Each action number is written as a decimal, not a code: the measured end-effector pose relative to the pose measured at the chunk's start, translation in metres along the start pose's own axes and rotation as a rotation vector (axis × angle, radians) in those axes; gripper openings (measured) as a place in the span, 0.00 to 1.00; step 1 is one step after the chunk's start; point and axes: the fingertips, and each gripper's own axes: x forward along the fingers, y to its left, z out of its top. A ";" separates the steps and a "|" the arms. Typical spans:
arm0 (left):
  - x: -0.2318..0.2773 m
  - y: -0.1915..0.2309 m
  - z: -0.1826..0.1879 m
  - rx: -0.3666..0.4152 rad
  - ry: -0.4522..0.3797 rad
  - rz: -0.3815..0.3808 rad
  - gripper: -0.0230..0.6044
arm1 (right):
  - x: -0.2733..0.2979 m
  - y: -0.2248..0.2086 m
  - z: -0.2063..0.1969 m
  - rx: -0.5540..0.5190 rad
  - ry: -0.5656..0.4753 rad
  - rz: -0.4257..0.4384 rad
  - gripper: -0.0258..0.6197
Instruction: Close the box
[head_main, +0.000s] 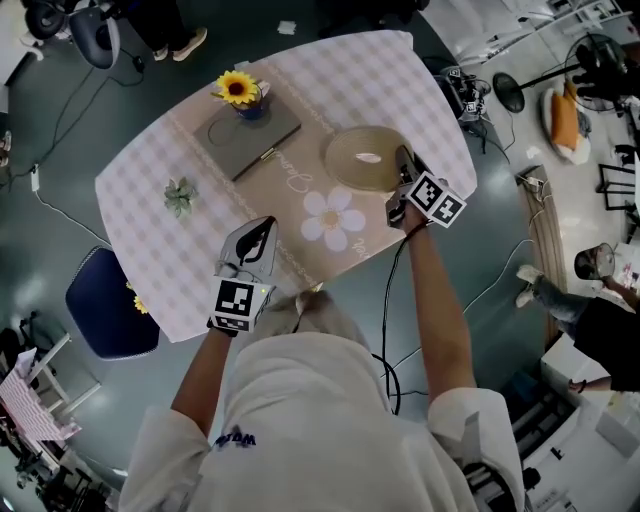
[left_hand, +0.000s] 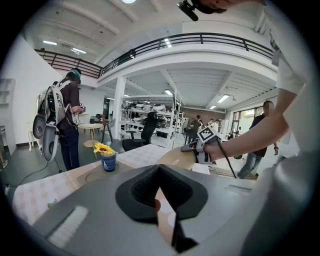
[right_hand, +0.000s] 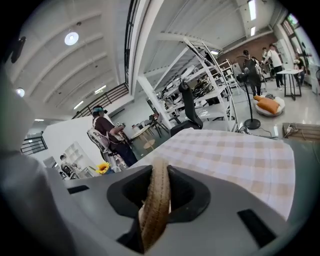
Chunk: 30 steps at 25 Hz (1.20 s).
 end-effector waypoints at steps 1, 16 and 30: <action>0.001 0.000 0.001 0.000 -0.004 -0.001 0.04 | 0.000 -0.002 0.000 -0.016 0.003 -0.009 0.17; 0.005 0.002 0.003 -0.011 0.010 0.000 0.04 | 0.011 -0.019 -0.008 -0.150 0.053 -0.031 0.17; 0.008 -0.004 0.001 -0.004 0.025 -0.017 0.04 | 0.023 -0.041 -0.019 -0.178 0.085 -0.024 0.20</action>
